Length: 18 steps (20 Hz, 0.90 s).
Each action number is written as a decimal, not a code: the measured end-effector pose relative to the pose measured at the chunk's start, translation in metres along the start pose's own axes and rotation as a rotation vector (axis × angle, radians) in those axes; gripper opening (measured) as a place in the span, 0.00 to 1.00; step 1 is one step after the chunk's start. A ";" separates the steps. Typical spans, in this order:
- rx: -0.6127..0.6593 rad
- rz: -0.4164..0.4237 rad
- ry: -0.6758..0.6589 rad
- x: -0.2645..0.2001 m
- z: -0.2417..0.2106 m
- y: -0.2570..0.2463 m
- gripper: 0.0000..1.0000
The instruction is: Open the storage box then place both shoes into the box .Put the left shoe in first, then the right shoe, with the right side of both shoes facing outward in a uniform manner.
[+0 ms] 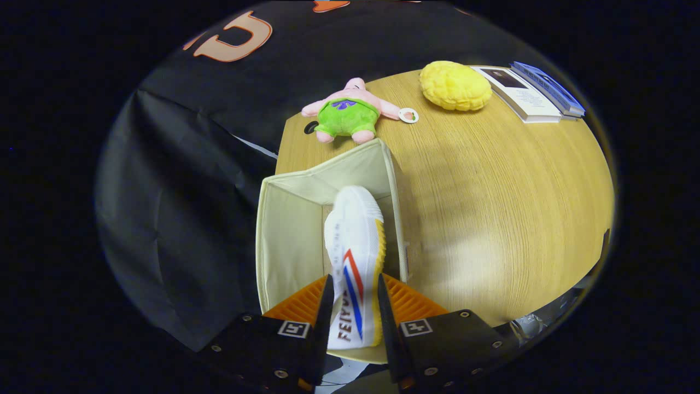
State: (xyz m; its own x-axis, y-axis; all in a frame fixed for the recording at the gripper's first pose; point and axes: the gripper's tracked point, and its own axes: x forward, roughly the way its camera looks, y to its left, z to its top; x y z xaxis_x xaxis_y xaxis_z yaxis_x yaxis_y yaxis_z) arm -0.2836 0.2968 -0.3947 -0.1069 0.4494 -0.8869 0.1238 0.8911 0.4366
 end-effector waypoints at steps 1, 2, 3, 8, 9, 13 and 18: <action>-0.023 -0.004 -0.020 -0.008 0.008 -0.003 0.53; -0.040 -0.004 -0.045 -0.016 0.015 -0.006 0.55; -0.050 0.003 -0.072 -0.025 0.024 -0.009 0.59; -0.107 0.027 -0.246 -0.071 0.076 -0.027 0.76; -0.123 0.034 -0.289 -0.083 0.088 -0.032 0.81; -0.172 0.003 -0.439 -0.128 0.127 -0.061 0.91; -0.213 -0.048 -0.656 -0.197 0.179 -0.094 0.96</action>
State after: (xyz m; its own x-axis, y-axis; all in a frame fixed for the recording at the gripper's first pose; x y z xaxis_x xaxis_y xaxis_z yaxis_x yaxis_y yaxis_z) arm -0.0977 0.1130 -0.2882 0.5198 0.3378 -0.7847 -0.0701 0.9323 0.3549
